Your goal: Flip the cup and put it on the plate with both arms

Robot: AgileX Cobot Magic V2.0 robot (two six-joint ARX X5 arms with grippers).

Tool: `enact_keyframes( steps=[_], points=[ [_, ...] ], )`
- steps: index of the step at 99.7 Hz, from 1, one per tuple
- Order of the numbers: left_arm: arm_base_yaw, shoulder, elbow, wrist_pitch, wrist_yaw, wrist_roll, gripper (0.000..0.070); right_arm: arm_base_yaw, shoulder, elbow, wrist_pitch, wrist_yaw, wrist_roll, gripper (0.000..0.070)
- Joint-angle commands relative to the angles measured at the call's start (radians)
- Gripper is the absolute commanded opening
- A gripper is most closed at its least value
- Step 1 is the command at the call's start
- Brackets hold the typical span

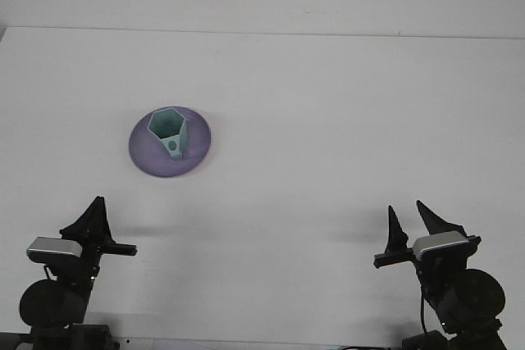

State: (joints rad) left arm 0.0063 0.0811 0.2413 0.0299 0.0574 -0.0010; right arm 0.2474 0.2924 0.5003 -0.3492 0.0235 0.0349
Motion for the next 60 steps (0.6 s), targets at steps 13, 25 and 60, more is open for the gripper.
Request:
enact_keyframes(
  steps=[13,25,60],
  points=[
    [0.002,-0.077,-0.112,0.034,0.002,0.006,0.0014,0.001,0.003,0.004,0.012,0.003,0.01,0.0361],
    [0.006,-0.078,-0.165,0.066,0.024,0.008,0.0014,0.001,0.003,0.004,0.013,0.003,0.01,0.0361],
    [0.007,-0.078,-0.227,0.128,0.082,-0.011,0.0014,0.001,0.003,0.004,0.013,0.003,0.011,0.0361]
  ],
)
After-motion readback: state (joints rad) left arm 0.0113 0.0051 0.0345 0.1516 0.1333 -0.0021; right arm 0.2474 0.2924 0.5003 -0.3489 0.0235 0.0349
